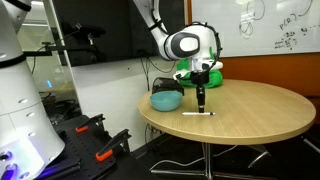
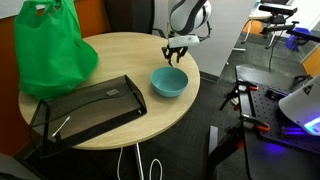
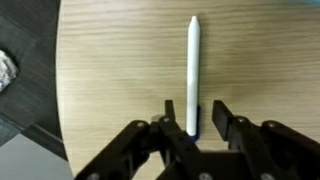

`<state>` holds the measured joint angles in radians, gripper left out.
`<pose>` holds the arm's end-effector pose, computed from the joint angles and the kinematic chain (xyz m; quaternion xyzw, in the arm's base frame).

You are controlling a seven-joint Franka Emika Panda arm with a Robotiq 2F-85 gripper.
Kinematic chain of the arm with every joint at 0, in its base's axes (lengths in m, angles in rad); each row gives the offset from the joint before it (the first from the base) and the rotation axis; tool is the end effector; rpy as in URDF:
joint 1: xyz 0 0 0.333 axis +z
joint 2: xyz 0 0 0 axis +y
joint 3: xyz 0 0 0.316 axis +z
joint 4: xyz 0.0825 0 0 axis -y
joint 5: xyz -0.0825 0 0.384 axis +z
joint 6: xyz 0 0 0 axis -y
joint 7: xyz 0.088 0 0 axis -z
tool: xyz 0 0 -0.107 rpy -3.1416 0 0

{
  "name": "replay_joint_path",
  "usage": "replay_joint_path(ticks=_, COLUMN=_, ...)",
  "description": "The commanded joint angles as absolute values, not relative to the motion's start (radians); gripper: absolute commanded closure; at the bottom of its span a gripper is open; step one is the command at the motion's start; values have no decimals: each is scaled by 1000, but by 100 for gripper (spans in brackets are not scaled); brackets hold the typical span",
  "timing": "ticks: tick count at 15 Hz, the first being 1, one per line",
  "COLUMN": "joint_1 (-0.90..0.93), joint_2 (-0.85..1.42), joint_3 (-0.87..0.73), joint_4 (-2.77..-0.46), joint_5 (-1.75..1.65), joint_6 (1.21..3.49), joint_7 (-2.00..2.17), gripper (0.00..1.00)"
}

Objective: Pick up the pen and put it in the bowl

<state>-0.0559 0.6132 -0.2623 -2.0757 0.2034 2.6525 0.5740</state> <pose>0.5476 -0.1893 0.1368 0.8706 -0.4913 0.0010 0.0279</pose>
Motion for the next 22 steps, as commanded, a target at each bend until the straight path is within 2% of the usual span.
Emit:
replay_joint_path(ticks=1, joint_1=-62, joint_2=616, joint_3=-255, joint_4=-2086, joint_5=226, joint_6=2647, joint_7=571, gripper=66)
replay_joint_path(ticks=2, joint_1=-67, joint_2=622, joint_3=-249, joint_4=-2086, joint_5=235, joint_6=2652, joint_7=565, gripper=67)
replay_joint_path(ticks=3, joint_1=-69, joint_2=629, joint_3=-245, joint_4=-2082, joint_5=243, joint_6=2654, joint_7=565, gripper=60)
replay_joint_path(ticks=4, joint_1=-71, joint_2=635, joint_3=-242, joint_4=-2079, joint_5=250, joint_6=2650, joint_7=566, gripper=59)
replay_joint_path(ticks=5, joint_1=-71, joint_2=640, joint_3=-240, joint_4=-2079, joint_5=255, joint_6=2658, joint_7=564, gripper=68)
replay_joint_path(ticks=6, joint_1=-66, joint_2=647, joint_3=-245, joint_4=-2078, joint_5=254, joint_6=2661, joint_7=571, gripper=65)
replay_joint_path(ticks=7, joint_1=-66, joint_2=647, joint_3=-245, joint_4=-2077, joint_5=255, joint_6=2664, joint_7=568, gripper=88)
replay_joint_path(ticks=9, joint_1=-55, joint_2=637, joint_3=-259, joint_4=-2085, joint_5=243, joint_6=2666, joint_7=575, gripper=93)
replay_joint_path(ticks=10, joint_1=-47, joint_2=629, joint_3=-269, joint_4=-2090, joint_5=235, joint_6=2662, joint_7=582, gripper=100)
replay_joint_path(ticks=13, joint_1=-48, joint_2=602, joint_3=-280, joint_4=-2091, joint_5=233, joint_6=2644, joint_7=582, gripper=97)
replay_joint_path(ticks=22, joint_1=-15, joint_2=407, joint_3=-274, joint_4=-2164, joint_5=229, joint_6=2601, joint_7=630, gripper=97)
